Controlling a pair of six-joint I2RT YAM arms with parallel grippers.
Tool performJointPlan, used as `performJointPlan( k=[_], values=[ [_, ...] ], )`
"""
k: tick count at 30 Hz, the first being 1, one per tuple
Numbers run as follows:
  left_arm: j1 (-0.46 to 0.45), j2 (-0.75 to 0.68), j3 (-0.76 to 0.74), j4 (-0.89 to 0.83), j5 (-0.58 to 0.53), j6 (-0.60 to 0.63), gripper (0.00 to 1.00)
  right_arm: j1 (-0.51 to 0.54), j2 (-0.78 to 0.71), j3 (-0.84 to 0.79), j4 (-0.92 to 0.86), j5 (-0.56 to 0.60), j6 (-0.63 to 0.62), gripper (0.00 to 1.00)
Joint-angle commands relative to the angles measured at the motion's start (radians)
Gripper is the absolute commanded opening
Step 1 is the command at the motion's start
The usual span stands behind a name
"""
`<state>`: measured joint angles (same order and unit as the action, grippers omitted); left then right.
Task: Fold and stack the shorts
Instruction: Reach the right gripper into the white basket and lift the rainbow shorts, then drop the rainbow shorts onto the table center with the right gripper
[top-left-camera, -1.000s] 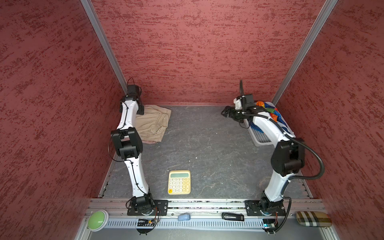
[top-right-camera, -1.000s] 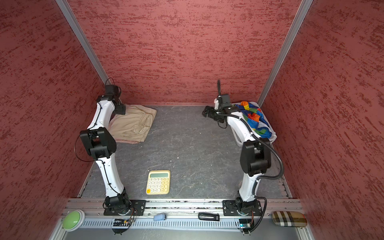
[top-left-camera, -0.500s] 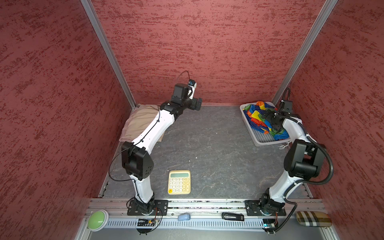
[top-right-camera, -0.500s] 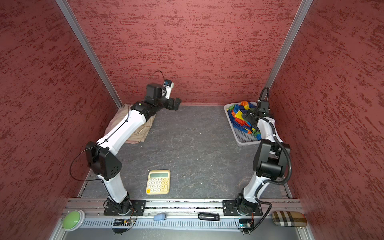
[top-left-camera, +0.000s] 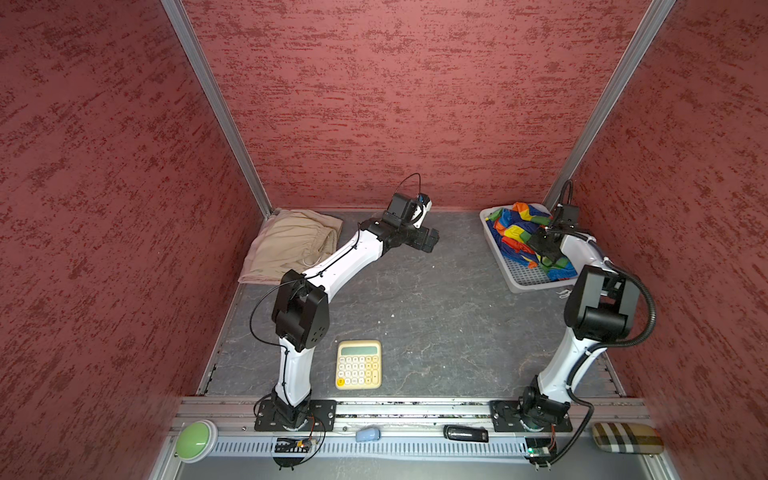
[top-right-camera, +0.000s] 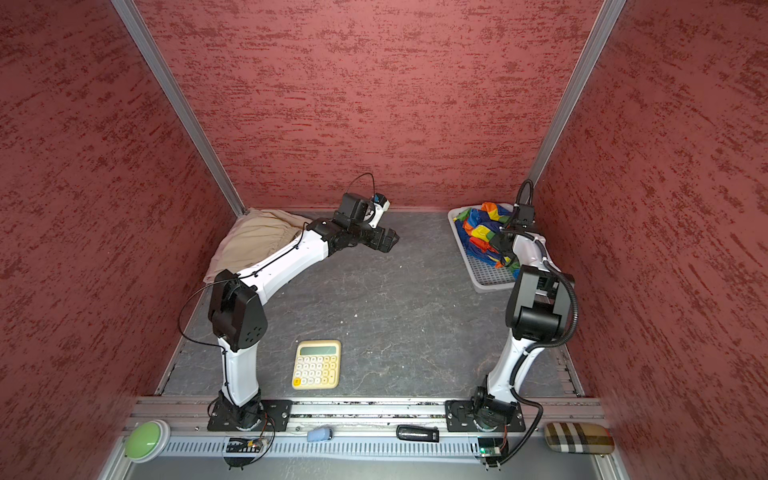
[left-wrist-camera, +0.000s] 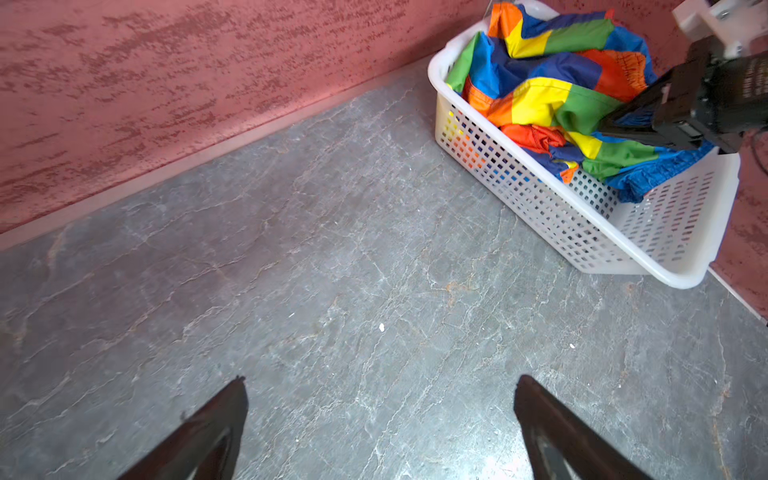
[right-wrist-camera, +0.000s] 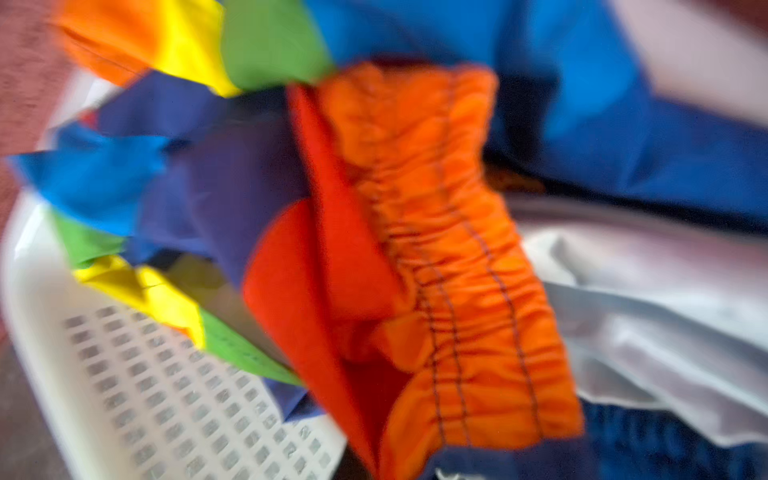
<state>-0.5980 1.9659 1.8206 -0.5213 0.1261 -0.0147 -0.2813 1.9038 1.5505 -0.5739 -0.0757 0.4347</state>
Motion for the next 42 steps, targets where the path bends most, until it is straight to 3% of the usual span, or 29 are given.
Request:
performJointPlan(
  k=[1, 5, 10, 14, 18, 19, 21, 26, 29, 32, 37, 39, 42],
  values=[
    [0.013, -0.066, 0.016, 0.005, 0.003, -0.010, 0.99, 0.016, -0.114, 0.038, -0.013, -0.010, -0.044, 0.00],
    [0.016, -0.105, 0.014, -0.011, -0.003, -0.011, 0.99, 0.023, -0.191, 0.025, -0.036, -0.049, -0.056, 0.00],
    [0.052, -0.180, -0.017, -0.016, -0.020, -0.027, 1.00, 0.148, -0.230, 0.183, -0.155, -0.047, -0.094, 0.00],
    [0.130, -0.236, -0.005, -0.029, 0.057, -0.094, 0.99, 0.379, -0.159, 0.622, -0.323, -0.085, -0.148, 0.00],
    [0.194, -0.318, -0.017, -0.016, 0.109, -0.151, 0.99, 0.576, 0.022, 1.274, -0.457, -0.266, -0.167, 0.00],
    [0.206, -0.339, -0.025, -0.016, 0.113, -0.156, 0.99, 0.587, 0.036, 1.344, -0.443, -0.310, -0.143, 0.00],
    [0.230, -0.387, -0.059, -0.011, 0.105, -0.159, 0.99, 0.587, -0.017, 1.268, -0.347, -0.364, -0.099, 0.00],
    [0.302, -0.490, -0.173, -0.005, 0.121, -0.197, 0.99, 0.541, -0.208, 0.665, -0.063, -0.298, -0.039, 0.03],
    [0.356, -0.524, -0.228, -0.013, 0.161, -0.231, 0.99, 0.499, -0.163, 0.431, -0.039, -0.263, 0.031, 0.24],
    [0.406, -0.526, -0.265, -0.039, 0.197, -0.247, 0.99, 0.482, -0.101, 0.239, -0.032, -0.222, 0.077, 0.32],
    [0.442, -0.477, -0.326, -0.086, 0.234, -0.245, 0.99, 0.494, -0.125, 0.024, 0.028, -0.223, 0.070, 0.81],
    [0.446, -0.437, -0.342, -0.101, 0.263, -0.248, 1.00, 0.514, -0.164, -0.037, 0.020, -0.206, 0.034, 0.95],
    [0.445, -0.371, -0.341, -0.122, 0.299, -0.269, 0.99, 0.558, -0.217, -0.141, -0.003, -0.170, -0.005, 0.99]
  ],
)
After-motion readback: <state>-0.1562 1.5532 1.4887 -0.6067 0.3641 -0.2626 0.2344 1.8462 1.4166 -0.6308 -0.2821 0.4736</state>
